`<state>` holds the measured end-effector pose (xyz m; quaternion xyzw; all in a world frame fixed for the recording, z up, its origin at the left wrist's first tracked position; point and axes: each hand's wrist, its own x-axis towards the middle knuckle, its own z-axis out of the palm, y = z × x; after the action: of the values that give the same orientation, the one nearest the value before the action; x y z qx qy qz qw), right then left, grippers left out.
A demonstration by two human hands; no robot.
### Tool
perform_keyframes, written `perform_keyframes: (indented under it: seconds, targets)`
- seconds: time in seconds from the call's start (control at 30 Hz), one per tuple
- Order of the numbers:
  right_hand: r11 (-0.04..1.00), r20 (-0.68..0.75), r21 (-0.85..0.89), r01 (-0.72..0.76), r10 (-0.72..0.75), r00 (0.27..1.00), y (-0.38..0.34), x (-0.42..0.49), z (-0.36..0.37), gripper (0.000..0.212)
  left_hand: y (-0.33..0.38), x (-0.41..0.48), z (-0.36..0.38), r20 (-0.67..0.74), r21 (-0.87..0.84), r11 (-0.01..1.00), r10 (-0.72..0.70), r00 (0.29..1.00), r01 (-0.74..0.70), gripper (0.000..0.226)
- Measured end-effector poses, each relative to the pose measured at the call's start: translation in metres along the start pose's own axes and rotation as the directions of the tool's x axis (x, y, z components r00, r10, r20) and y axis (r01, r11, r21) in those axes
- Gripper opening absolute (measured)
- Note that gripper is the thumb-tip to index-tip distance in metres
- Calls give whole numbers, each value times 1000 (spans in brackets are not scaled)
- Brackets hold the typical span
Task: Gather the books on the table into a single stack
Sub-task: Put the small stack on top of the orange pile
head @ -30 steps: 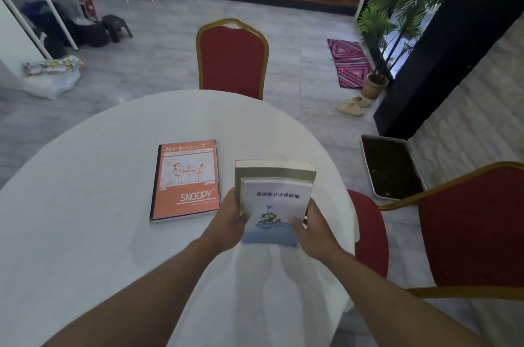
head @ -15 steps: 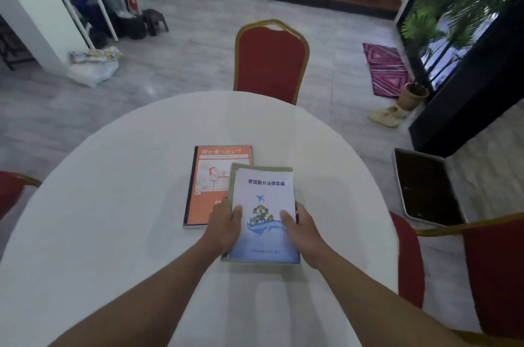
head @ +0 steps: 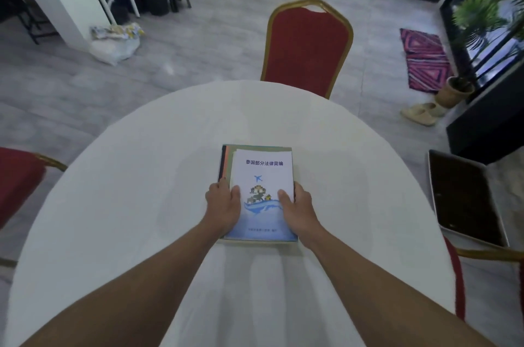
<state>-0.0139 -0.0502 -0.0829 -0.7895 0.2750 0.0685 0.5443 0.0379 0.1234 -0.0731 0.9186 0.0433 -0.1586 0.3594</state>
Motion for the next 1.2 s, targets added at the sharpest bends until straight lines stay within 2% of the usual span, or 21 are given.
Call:
perform_keyframes:
  seconds: [0.1,0.23,0.33,0.43,0.57,0.63,0.7,0.77,0.87,1.03,1.2]
  targets:
    - [999,-11,-38,-17,17,1000,-1,12,10,57,-5,9,-1,-3,-5,1000,-25,1000,25,36]
    - [989,-22,-140,-56,53,998,-12,10,16,42,-11,16,1,2,40,998,-44,999,44,36]
    - [977,-35,-196,-87,81,996,-10,12,18,42,-11,17,3,1,64,997,-53,999,53,39]
    - [983,-28,-168,-76,72,997,-8,9,22,44,-13,19,3,-15,31,998,-59,998,60,39]
    - [993,-54,-108,-57,51,997,-7,7,29,46,-26,19,9,71,-183,982,-37,997,49,31]
    - [991,-80,-115,-64,55,995,-8,8,31,47,-24,15,6,111,-232,970,-49,993,74,28]
    - [990,-93,-124,-62,51,994,-8,11,32,42,-21,12,2,132,-264,960,-64,989,98,25]
    - [995,-88,-84,-54,47,995,-6,13,33,36,-24,11,2,128,-307,948,-49,991,86,32]
    - [998,-51,6,-55,55,997,-4,10,31,31,-36,14,11,80,-336,941,-6,997,33,55]
    - [999,-56,9,-41,42,998,0,9,31,35,-39,15,13,65,-353,936,31,997,-6,49]
    - [999,-69,-5,-46,45,997,2,9,34,46,-41,18,13,68,-337,940,77,995,-50,57]
